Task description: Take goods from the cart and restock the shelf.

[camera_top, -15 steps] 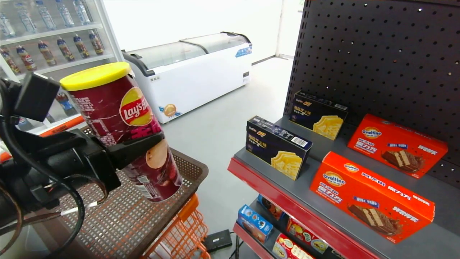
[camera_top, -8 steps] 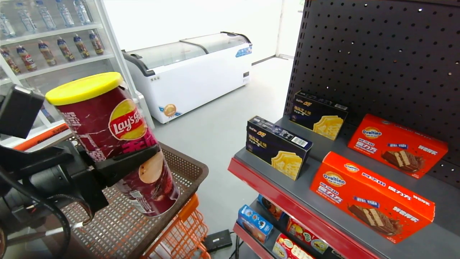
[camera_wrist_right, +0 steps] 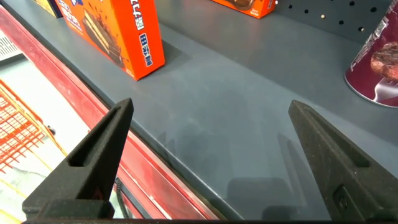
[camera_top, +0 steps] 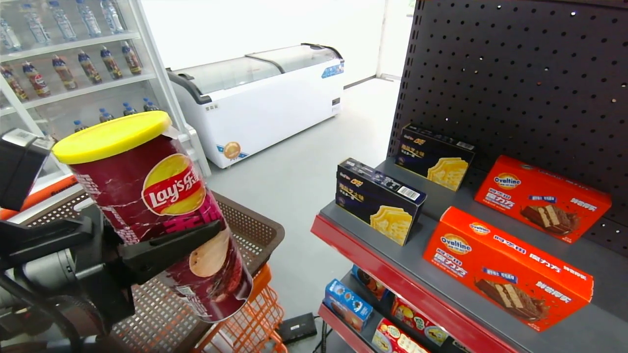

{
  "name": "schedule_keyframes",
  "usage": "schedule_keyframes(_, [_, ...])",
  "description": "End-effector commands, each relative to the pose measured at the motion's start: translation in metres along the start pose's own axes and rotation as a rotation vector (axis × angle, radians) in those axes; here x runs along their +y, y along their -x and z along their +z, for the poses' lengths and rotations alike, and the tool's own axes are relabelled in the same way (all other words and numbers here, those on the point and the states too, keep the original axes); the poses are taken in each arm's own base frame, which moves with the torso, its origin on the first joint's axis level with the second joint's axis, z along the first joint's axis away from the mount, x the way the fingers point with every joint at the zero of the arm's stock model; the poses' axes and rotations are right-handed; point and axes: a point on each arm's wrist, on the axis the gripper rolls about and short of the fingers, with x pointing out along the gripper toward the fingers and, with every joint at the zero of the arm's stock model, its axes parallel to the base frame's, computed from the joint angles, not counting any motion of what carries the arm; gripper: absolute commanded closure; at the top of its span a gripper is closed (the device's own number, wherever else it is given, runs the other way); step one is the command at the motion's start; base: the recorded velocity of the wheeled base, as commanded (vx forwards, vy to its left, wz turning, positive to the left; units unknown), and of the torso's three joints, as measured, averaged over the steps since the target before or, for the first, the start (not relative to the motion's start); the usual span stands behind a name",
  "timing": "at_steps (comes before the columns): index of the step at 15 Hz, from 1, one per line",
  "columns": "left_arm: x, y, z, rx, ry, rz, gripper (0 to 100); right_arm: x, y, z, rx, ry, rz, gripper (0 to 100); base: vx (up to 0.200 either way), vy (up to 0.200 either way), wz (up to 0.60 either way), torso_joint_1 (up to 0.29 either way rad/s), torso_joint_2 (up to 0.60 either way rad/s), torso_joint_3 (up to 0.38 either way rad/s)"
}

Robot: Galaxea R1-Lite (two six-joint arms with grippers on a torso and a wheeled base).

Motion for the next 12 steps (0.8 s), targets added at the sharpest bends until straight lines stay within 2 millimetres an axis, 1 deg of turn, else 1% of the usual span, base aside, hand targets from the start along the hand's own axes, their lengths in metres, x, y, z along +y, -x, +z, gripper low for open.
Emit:
schedule_keyframes(1, [-0.005, 0.001, 0.001, -0.004, -0.004, -0.034, 100, 0.0, 0.0, 0.0, 0.0, 0.0, 0.0, 0, 0.0, 0.0, 0.0, 0.0, 0.0, 0.0])
schedule_keyframes(2, [-0.011, -0.001, -0.003, 0.01, 0.001, -0.078, 100, 0.0, 0.0, 0.0, 0.0, 0.0, 0.0, 0, 0.0, 0.0, 0.0, 0.0, 0.0, 0.0])
schedule_keyframes(4, [-0.015, -0.002, -0.007, 0.024, 0.004, -0.105, 100, 0.0, 0.0, 0.0, 0.0, 0.0, 0.0, 0, 0.0, 0.0, 0.0, 0.0, 0.0, 0.0])
schedule_keyframes(7, [-0.018, -0.003, -0.007, 0.026, 0.002, -0.128, 100, 0.0, 0.0, 0.0, 0.0, 0.0, 0.0, 0, 0.0, 0.0, 0.0, 0.0, 0.0, 0.0])
schedule_keyframes(12, [-0.029, -0.007, -0.008, 0.034, 0.001, -0.203, 100, 0.0, 0.0, 0.0, 0.0, 0.0, 0.0, 0, 0.0, 0.0, 0.0, 0.0, 0.0, 0.0])
